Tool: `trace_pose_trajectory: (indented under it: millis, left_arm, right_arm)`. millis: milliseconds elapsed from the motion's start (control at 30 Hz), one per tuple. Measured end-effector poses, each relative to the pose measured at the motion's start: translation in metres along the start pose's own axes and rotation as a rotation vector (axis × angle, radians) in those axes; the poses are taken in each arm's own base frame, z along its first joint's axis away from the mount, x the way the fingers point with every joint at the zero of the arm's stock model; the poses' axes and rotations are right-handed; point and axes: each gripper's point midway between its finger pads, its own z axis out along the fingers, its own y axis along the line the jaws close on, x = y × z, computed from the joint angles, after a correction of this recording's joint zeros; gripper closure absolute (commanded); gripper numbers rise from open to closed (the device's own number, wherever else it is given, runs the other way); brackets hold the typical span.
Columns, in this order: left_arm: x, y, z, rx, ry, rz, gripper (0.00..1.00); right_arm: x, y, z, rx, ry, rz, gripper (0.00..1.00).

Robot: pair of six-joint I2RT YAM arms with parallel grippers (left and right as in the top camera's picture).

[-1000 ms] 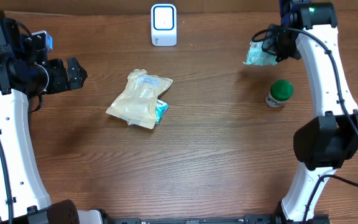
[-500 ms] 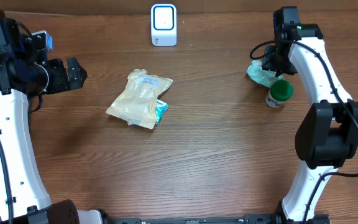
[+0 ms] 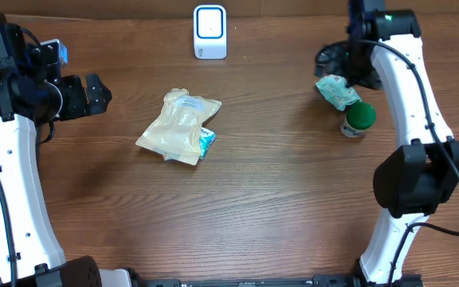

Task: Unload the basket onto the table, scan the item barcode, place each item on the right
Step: 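Carry the teal pack right and drop it beside the bottle, then reach the right gripper to the tan paper bag and grasp it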

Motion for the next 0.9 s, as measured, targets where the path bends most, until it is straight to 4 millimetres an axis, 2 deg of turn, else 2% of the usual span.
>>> trace_pose_trajectory:
  millis: [33,167,300,467,567,633,733,900]
  left_arm:
    - [0.0,0.0,0.0,0.0,0.0,0.0,0.01]
    - [0.0,0.0,0.0,0.0,0.0,0.0,0.0]
    - [0.0,0.0,0.0,0.0,0.0,-0.001,0.0]
    - [0.0,0.0,0.0,0.0,0.0,0.0,0.0]
    - [0.0,0.0,0.0,0.0,0.0,0.0,0.0]
    - [0.0,0.0,0.0,0.0,0.0,0.0,0.01]
    - [0.0,0.0,0.0,-0.001,0.0,0.0,0.0]
    - [0.0,0.0,0.0,0.0,0.001,0.0,0.0]
  right_arm:
    - [0.007,0.024,-0.001,-0.082,0.022,-0.024,0.0]
    - [0.029,0.085,-0.001,-0.281,0.081,-0.092,0.0]
    - [0.06,0.132,0.014,-0.387,0.149,-0.168,0.01]
    - [0.104,0.174,0.042,-0.432,0.211,-0.223,0.14]
    - [0.119,0.197,0.058,-0.456,0.206,-0.205,0.16]
    - [0.123,0.211,0.072,-0.485,0.183,-0.168,0.16]
    - [0.131,0.222,0.09,-0.496,0.164,-0.102,0.17]
    - [0.139,0.238,0.11,-0.531,0.107,-0.055,0.17]
